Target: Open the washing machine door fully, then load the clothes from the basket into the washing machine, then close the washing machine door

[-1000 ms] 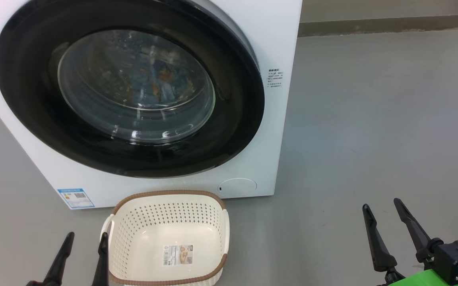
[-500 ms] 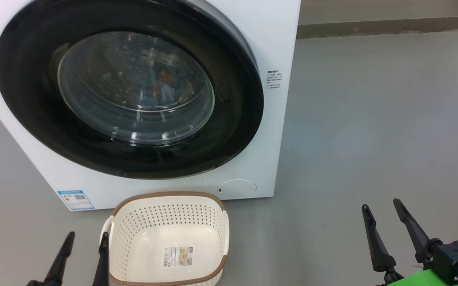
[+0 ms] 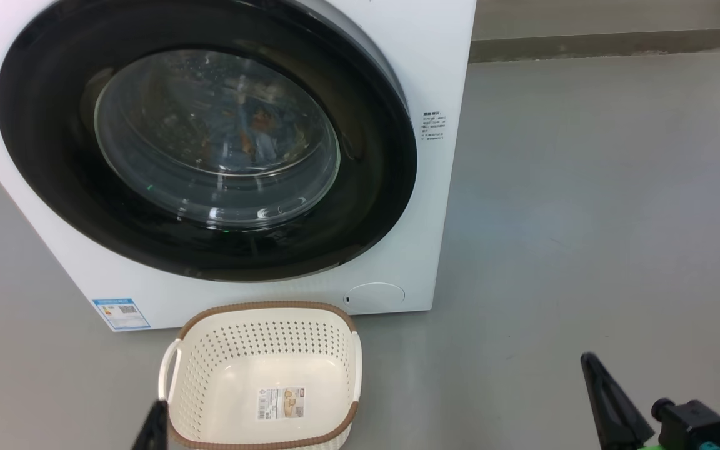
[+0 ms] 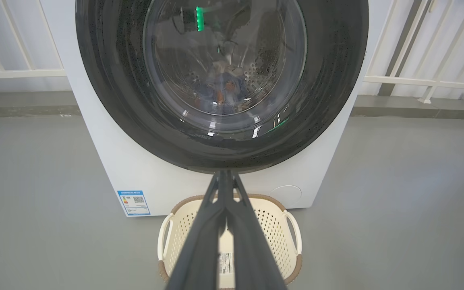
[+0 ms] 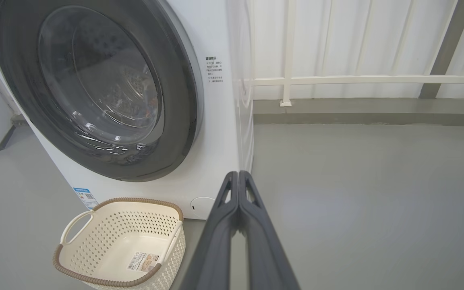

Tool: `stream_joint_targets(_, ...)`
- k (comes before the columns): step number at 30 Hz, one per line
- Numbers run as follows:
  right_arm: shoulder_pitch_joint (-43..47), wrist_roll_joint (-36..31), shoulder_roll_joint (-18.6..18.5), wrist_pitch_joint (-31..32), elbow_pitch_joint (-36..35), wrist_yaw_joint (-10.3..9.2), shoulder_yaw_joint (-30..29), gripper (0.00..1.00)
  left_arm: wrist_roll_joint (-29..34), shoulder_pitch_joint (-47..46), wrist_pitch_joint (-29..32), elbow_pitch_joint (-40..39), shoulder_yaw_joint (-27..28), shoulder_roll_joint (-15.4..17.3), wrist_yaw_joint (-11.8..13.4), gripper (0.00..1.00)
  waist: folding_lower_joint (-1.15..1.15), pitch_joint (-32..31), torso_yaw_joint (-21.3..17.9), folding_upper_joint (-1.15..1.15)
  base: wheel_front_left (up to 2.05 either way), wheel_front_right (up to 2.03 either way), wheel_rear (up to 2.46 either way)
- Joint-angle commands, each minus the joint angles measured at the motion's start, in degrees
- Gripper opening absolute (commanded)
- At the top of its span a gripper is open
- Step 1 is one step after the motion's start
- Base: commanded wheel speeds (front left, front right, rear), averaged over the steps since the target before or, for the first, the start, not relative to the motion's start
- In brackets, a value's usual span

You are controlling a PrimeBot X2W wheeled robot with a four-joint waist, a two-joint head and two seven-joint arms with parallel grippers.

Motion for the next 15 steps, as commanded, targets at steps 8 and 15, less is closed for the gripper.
stream_joint_targets(8, -0.6, 4.8, -0.2, 0.6, 0.8, 0.00, 0.1, 0.00, -4.3, -0.7, 1.0, 0.5, 0.6, -0.2, -0.2, 0.00, 0.14, 0.0, -0.1, 0.00, 0.00, 0.00, 0.00)
stream_joint_targets(15, -1.4, 9.8, -0.4, 1.3, 1.6, 0.01, 0.1, 0.00, -8.8, -1.6, 2.0, 1.1, 1.2, -0.3, -0.4, 0.00, 0.01, 0.2, -0.3, 0.00, 0.00, 0.00, 0.00)
